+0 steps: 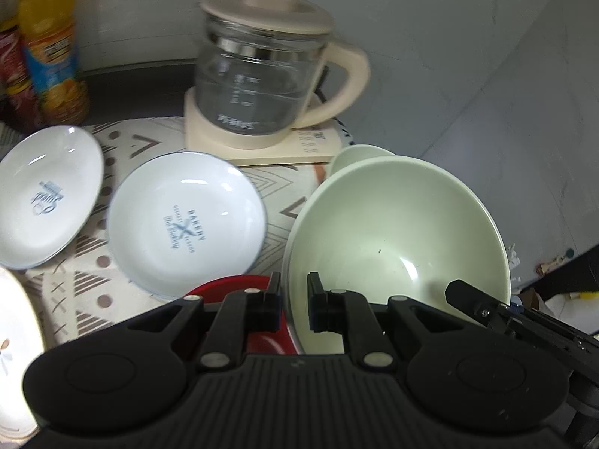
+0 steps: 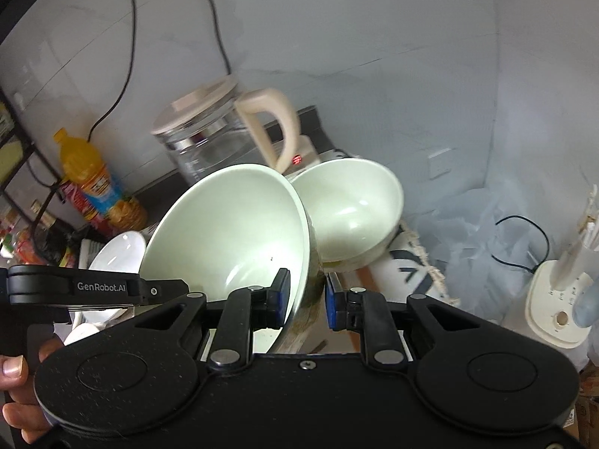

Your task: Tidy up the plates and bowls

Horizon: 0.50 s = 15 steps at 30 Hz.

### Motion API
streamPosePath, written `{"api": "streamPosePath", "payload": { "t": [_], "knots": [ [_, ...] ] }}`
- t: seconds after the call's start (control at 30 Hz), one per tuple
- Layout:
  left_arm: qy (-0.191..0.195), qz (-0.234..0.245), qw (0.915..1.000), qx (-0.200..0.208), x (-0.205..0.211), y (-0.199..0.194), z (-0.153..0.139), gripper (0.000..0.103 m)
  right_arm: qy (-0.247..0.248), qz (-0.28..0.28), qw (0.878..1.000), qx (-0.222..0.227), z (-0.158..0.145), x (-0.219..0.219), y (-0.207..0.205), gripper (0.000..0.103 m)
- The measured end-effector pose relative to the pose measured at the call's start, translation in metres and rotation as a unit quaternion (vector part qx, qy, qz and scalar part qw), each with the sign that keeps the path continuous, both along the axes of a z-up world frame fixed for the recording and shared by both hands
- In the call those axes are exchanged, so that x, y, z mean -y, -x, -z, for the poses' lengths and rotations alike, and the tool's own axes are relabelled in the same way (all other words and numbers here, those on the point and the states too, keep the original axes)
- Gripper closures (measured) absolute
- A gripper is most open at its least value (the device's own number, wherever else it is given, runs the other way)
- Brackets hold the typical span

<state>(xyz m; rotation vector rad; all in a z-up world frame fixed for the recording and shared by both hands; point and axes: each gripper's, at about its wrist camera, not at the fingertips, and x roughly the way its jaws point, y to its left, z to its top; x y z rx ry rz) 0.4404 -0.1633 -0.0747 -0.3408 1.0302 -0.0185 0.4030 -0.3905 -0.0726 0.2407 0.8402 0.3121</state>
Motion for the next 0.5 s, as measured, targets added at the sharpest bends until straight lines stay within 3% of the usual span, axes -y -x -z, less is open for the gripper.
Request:
{"api": "streamPosePath", "payload": {
  "t": [0.4, 0.5],
  "knots": [
    [0.003, -0.045, 0.9989, -0.006, -0.036, 0.026, 0.005, 0.092, 0.000, -0.059, 0.998, -0.011, 0.005, -0.037, 0.006, 0.083],
    [0.010, -0.051, 0.9985, -0.014, -0.041, 0.030, 0.010, 0.098, -0.001, -0.063, 0.998, -0.017, 0.008, -0.041, 0.009, 0.083]
  ]
}}
